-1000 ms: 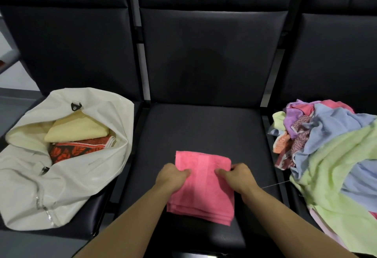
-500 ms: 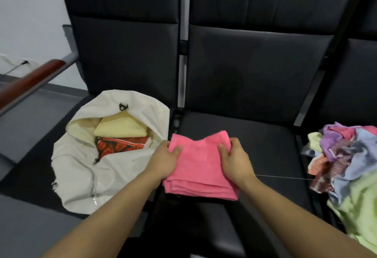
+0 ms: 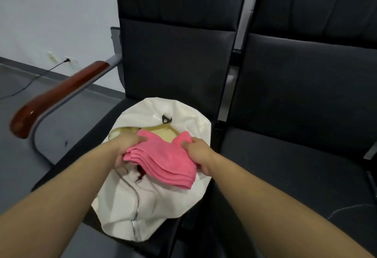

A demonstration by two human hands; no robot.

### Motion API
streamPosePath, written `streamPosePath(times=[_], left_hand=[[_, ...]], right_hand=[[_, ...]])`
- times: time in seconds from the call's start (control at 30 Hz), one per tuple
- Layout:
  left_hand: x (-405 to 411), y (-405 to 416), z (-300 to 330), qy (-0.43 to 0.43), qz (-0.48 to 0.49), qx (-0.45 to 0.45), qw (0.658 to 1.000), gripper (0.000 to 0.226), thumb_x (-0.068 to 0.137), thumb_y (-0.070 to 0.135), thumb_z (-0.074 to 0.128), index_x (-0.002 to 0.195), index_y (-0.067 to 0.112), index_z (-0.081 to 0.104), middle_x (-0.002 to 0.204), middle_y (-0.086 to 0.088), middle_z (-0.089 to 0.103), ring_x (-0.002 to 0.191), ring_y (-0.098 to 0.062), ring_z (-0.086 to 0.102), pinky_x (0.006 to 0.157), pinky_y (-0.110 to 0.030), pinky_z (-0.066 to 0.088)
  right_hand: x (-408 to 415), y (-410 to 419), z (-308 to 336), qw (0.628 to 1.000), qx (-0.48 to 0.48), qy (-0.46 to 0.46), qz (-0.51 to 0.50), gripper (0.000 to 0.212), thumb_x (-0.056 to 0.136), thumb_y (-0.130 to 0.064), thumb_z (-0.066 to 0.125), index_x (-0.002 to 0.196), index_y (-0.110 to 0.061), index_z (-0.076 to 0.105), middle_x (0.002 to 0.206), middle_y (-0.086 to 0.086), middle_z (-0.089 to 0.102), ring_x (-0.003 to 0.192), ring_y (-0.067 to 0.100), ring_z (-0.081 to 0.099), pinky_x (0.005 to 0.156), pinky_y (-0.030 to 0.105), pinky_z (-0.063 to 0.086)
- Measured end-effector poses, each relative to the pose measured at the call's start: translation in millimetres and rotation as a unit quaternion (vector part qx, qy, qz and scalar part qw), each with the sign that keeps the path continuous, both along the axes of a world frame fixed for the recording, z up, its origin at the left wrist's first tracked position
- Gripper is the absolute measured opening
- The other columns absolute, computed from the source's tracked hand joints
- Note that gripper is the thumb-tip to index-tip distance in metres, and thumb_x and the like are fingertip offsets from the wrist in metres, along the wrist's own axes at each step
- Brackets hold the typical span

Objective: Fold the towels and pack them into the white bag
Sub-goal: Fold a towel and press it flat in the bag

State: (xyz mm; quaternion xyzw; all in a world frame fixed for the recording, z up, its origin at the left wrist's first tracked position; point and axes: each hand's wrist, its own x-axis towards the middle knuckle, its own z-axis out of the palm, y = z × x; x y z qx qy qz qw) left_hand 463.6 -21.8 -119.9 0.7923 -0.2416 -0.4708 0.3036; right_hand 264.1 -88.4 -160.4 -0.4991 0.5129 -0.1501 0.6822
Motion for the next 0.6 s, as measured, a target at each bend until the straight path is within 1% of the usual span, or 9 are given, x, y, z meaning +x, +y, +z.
streamPosePath(times=[0.07, 0.13, 0.2, 0.27, 0.33, 0.37, 0.47, 0.53, 0.6], left_hand=[[11.0, -8.0, -7.0, 0.02, 0.001, 0.004, 1.0, 0.017, 0.103, 0.017, 0.057, 0.109, 0.002, 0.062, 0.075, -0.022, 0.07, 0.053, -0.027, 0.07, 0.047, -0.029, 0.058], [21.0, -16.0, -19.0, 0.004, -0.011, -0.023, 1.0, 0.006, 0.102, 0.02, 0.06, 0.105, 0.018, 0.065, 0.087, -0.016, 0.075, 0.073, -0.029, 0.074, 0.065, -0.034, 0.063], [31.9, -22.6, -30.6, -0.073, -0.04, -0.092, 0.992, 0.012, 0.097, 0.023, 0.067, 0.106, 0.03, 0.064, 0.113, -0.004, 0.071, 0.1, -0.023, 0.07, 0.09, -0.04, 0.06], [37.5, -28.5, -36.4, -0.117, -0.063, -0.145, 0.98, 0.021, 0.095, 0.017, 0.067, 0.11, 0.03, 0.059, 0.126, 0.005, 0.058, 0.114, -0.017, 0.06, 0.096, -0.034, 0.053], [36.6, -35.9, -35.3, -0.138, -0.092, -0.177, 0.97, 0.02, 0.098, 0.005, 0.059, 0.106, 0.023, 0.057, 0.117, 0.01, 0.055, 0.109, -0.01, 0.056, 0.086, -0.019, 0.046], [35.1, -40.8, -32.9, -0.151, -0.108, -0.191, 0.964, 0.022, 0.099, 0.001, 0.055, 0.103, 0.022, 0.059, 0.113, 0.015, 0.057, 0.104, -0.003, 0.057, 0.082, -0.014, 0.043], [32.1, -53.7, -22.9, -0.162, -0.134, -0.22, 0.953, 0.031, 0.101, -0.003, 0.048, 0.104, 0.017, 0.072, 0.112, 0.021, 0.066, 0.098, 0.018, 0.059, 0.083, -0.001, 0.041], [34.3, -61.6, -20.6, -0.175, -0.117, -0.244, 0.947, 0.035, 0.101, -0.003, 0.048, 0.101, 0.016, 0.078, 0.113, 0.022, 0.067, 0.101, 0.022, 0.057, 0.087, 0.005, 0.037], [35.4, -68.7, -24.4, -0.185, -0.118, -0.238, 0.946, 0.035, 0.103, 0.002, 0.049, 0.103, 0.018, 0.079, 0.114, 0.024, 0.066, 0.101, 0.016, 0.058, 0.092, -0.001, 0.038]], right_hand=[[15.1, -5.6, -9.2, 0.998, 0.038, -0.039, -0.01, 0.039, 0.106, -0.016, 0.041, 0.145, -0.019, 0.045, 0.105, -0.002, 0.062, 0.094, 0.017, 0.065, 0.08, 0.033, 0.057], [25.2, -11.8, -19.0, 0.998, -0.003, -0.059, -0.034, 0.04, 0.106, -0.016, 0.041, 0.145, -0.026, 0.043, 0.108, -0.007, 0.06, 0.099, 0.014, 0.064, 0.085, 0.031, 0.057], [28.0, -20.5, -25.8, 0.994, -0.081, -0.058, -0.051, 0.044, 0.105, -0.015, 0.041, 0.145, -0.034, 0.04, 0.114, -0.014, 0.057, 0.104, 0.009, 0.06, 0.092, 0.026, 0.053], [27.8, -31.4, -29.6, 0.985, -0.156, -0.025, -0.061, 0.037, 0.104, -0.009, 0.041, 0.136, -0.028, 0.048, 0.112, -0.018, 0.053, 0.102, 0.007, 0.058, 0.088, 0.015, 0.048], [27.1, -41.1, -32.1, 0.976, -0.204, 0.007, -0.076, 0.029, 0.104, -0.006, 0.04, 0.118, -0.018, 0.062, 0.108, -0.019, 0.054, 0.095, 0.006, 0.056, 0.074, 0.003, 0.042], [27.0, -44.3, -32.3, 0.973, -0.214, 0.013, -0.081, 0.031, 0.105, -0.007, 0.039, 0.115, -0.018, 0.066, 0.112, -0.017, 0.056, 0.097, 0.004, 0.055, 0.074, 0.001, 0.041], [28.6, -49.7, -25.3, 0.967, -0.234, 0.018, -0.096, 0.038, 0.106, -0.012, 0.037, 0.128, -0.023, 0.066, 0.125, -0.016, 0.055, 0.109, 0.003, 0.054, 0.098, 0.014, 0.044], [32.1, -53.9, -21.1, 0.969, -0.223, -0.006, -0.107, 0.038, 0.106, -0.016, 0.038, 0.132, -0.027, 0.063, 0.12, -0.023, 0.056, 0.103, -0.001, 0.057, 0.092, 0.016, 0.048], [37.9, -56.8, -16.0, 0.976, -0.191, -0.028, -0.103, 0.031, 0.105, -0.027, 0.041, 0.128, -0.031, 0.063, 0.11, -0.025, 0.058, 0.097, -0.003, 0.057, 0.087, 0.015, 0.046]])
